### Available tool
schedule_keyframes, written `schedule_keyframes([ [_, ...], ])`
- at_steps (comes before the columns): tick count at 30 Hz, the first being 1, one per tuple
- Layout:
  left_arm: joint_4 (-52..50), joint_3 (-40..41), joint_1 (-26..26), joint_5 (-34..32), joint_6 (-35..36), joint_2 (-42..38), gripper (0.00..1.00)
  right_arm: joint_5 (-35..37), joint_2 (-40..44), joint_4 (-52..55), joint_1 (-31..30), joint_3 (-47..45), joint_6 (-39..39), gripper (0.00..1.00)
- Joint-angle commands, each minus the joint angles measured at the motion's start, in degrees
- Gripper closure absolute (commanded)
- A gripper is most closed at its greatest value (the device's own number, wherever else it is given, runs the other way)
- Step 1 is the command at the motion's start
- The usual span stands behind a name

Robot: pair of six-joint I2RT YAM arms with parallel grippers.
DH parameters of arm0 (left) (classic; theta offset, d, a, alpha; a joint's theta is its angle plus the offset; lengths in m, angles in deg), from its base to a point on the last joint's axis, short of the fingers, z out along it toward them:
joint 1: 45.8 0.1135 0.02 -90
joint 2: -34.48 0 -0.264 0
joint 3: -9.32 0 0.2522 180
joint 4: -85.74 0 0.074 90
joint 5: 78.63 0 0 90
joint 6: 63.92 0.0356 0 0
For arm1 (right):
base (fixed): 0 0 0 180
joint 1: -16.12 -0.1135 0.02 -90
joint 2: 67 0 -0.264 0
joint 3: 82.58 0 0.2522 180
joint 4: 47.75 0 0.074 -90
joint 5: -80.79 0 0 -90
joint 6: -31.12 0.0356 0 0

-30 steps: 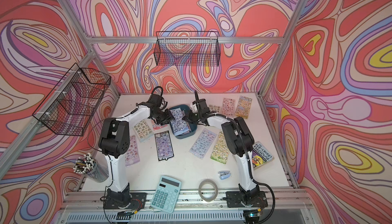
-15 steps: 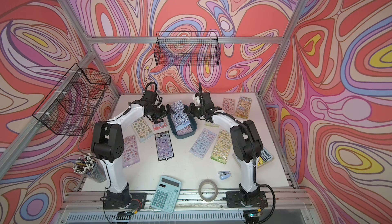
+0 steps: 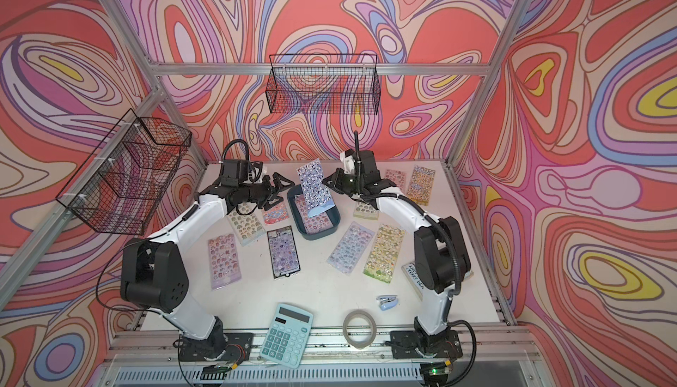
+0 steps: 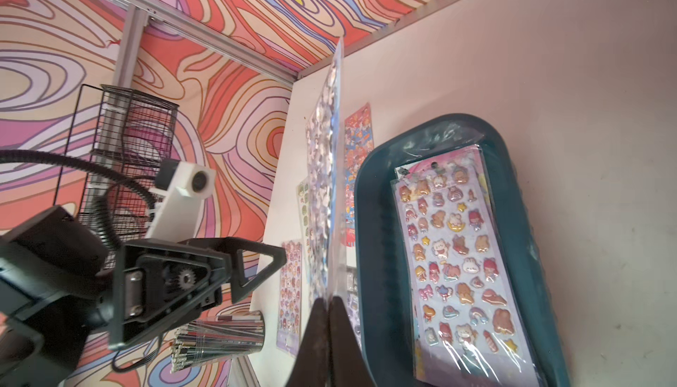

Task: Take the stickers out of the storage box
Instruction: Pick up the sticker from the storage box, then place the sticker at the center of the board.

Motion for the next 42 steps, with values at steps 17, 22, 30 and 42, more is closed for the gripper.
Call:
schedule_keyframes([
  [17, 7.26, -2.9, -5.9, 3.53, -2.14, 0.65, 0.34, 5.46, 16.61, 14.62, 7.87, -10.33, -3.89, 1.0],
  [22, 5.28, -3.15, -6.07, 2.45, -1.13, 0.86, 0.43, 11.11, 23.77, 24.88, 16.11, -15.41, -10.28, 1.0],
  [30, 4.91, -1.09, -6.52, 2.14, -0.63, 1.33, 0.44, 26.55, 27.71, 36.41, 28.15, -19.33, -18.25, 1.0],
  [42, 6.03, 0.91, -6.59, 3.06, -0.9, 2.27, 0.44, 25.13, 22.41, 28.24, 39.18, -24.23, -12.88, 1.0],
])
